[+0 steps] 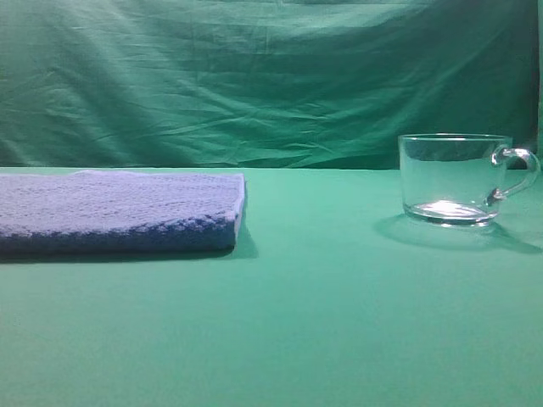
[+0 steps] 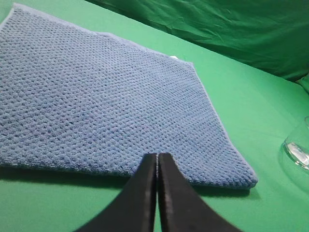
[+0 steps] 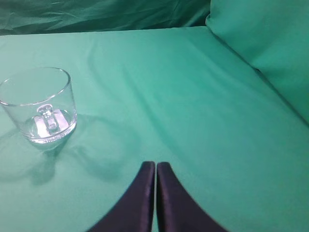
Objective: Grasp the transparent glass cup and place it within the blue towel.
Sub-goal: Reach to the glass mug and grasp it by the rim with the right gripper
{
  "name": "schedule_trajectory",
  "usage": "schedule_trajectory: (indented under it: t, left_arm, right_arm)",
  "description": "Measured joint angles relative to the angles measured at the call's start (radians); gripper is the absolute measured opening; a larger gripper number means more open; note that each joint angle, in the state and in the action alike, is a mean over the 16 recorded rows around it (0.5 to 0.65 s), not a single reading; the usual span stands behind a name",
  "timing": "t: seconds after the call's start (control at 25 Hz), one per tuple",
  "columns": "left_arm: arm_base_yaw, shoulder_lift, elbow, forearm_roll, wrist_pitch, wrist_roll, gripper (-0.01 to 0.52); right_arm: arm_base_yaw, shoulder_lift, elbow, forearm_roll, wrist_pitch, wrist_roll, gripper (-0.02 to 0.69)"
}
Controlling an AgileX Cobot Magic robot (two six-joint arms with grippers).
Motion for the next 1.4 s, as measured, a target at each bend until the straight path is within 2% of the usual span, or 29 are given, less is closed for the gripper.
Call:
schedule_trajectory:
  t: [1.4]
  left_arm:
    - [0.0,0.0,0.0,0.0,0.0,0.0,0.0]
  right_arm:
    - [0.0,0.0,0.0,0.0,0.0,0.001,0.0]
